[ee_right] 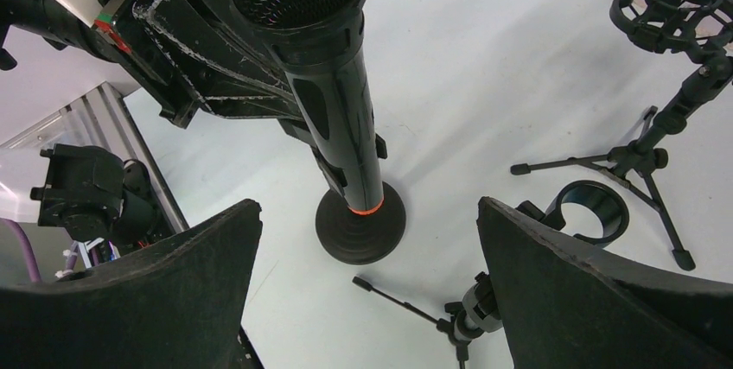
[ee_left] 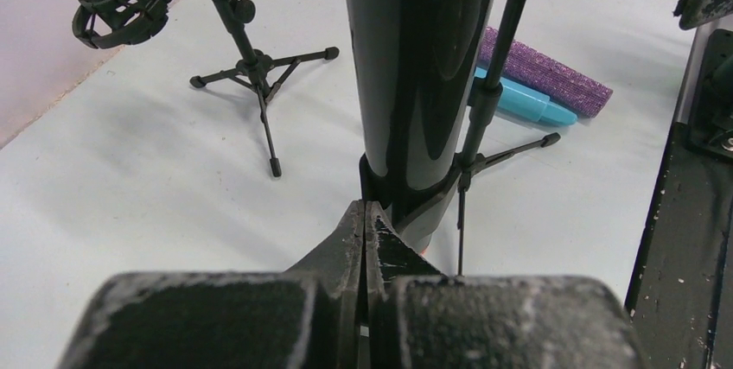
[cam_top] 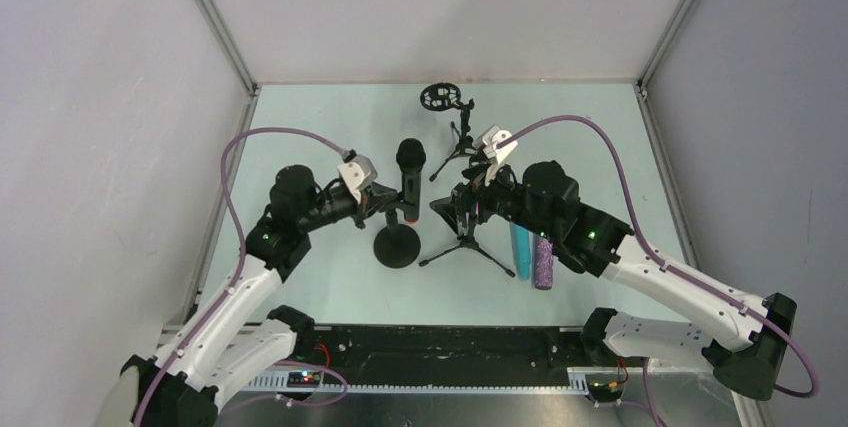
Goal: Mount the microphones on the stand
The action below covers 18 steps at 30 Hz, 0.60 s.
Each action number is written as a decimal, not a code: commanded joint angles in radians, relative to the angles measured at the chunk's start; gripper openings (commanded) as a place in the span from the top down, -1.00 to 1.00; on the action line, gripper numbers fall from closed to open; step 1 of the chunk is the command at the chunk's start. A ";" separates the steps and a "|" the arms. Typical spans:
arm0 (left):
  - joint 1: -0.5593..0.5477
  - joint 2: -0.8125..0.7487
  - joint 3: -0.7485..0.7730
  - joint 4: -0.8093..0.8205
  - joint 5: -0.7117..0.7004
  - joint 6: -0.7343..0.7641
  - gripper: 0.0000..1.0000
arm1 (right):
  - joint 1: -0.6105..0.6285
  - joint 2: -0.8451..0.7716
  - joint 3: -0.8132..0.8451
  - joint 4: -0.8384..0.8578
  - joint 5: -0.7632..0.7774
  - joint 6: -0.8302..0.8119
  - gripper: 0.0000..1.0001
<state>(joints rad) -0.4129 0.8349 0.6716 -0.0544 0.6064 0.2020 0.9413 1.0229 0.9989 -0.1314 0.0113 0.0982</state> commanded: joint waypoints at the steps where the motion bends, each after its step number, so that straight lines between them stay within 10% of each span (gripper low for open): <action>1: -0.005 -0.020 0.058 0.008 -0.068 -0.004 0.90 | 0.003 -0.004 0.003 0.012 0.015 0.011 -0.99; 14: 0.001 -0.128 0.011 0.107 -0.159 -0.018 0.62 | 0.003 -0.011 0.003 0.002 0.027 0.016 -0.99; 18: 0.011 -0.171 -0.023 0.114 -0.189 -0.022 0.25 | 0.005 -0.012 0.003 0.011 0.023 0.015 -0.99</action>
<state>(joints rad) -0.4126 0.7029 0.6765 0.0177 0.4679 0.1890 0.9413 1.0229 0.9985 -0.1459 0.0200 0.1047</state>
